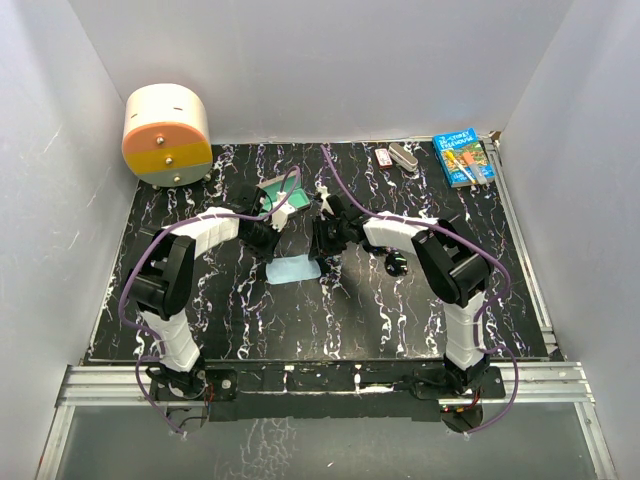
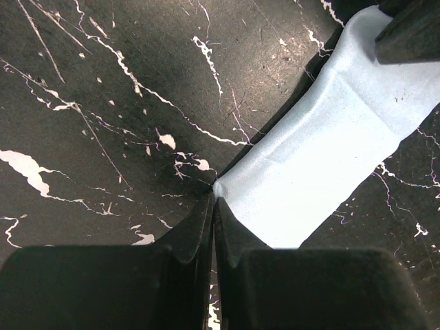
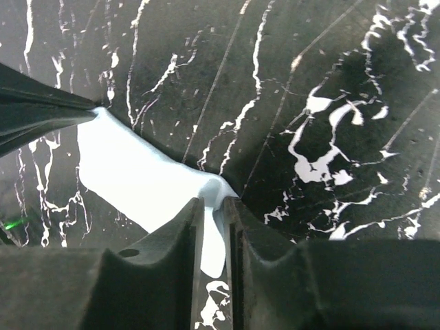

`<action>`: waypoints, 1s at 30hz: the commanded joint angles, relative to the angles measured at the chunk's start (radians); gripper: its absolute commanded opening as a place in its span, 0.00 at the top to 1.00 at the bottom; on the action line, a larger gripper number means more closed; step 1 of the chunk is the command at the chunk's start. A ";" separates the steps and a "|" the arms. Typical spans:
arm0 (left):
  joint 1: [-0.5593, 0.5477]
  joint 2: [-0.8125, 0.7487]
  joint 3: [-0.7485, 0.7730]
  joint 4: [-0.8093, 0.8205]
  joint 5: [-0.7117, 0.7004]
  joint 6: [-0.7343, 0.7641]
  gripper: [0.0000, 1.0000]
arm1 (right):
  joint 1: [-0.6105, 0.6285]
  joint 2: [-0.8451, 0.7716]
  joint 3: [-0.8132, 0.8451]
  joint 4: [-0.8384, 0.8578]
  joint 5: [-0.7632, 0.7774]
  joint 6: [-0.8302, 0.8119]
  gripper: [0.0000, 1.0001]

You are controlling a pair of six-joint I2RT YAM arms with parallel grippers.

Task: Organize the sunglasses
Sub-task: Pick up the glasses cleaning cloth from the center of the board.

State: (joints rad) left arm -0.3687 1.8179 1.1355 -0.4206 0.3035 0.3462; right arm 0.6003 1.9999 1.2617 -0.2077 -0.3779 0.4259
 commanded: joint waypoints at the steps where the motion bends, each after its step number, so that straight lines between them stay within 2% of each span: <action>1: -0.004 0.011 0.007 -0.038 0.003 0.010 1.00 | 0.008 0.053 -0.034 -0.082 0.103 -0.006 0.82; 4: -0.005 0.010 0.007 -0.037 0.002 0.010 1.00 | 0.009 0.065 -0.017 -0.086 0.118 0.007 0.92; 10: -0.004 0.006 0.013 -0.033 -0.010 0.009 1.00 | 0.009 0.074 0.026 -0.099 0.177 0.029 0.92; 16: -0.004 -0.029 0.035 -0.018 -0.042 0.011 1.00 | 0.008 0.015 0.036 -0.059 0.236 0.056 0.92; 30: -0.005 -0.026 0.096 -0.001 -0.089 -0.005 1.00 | 0.000 0.024 0.094 0.000 0.283 0.094 0.92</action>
State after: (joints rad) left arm -0.3698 1.8179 1.1915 -0.4118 0.2222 0.3485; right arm 0.6128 2.0113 1.3128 -0.2466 -0.1543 0.5163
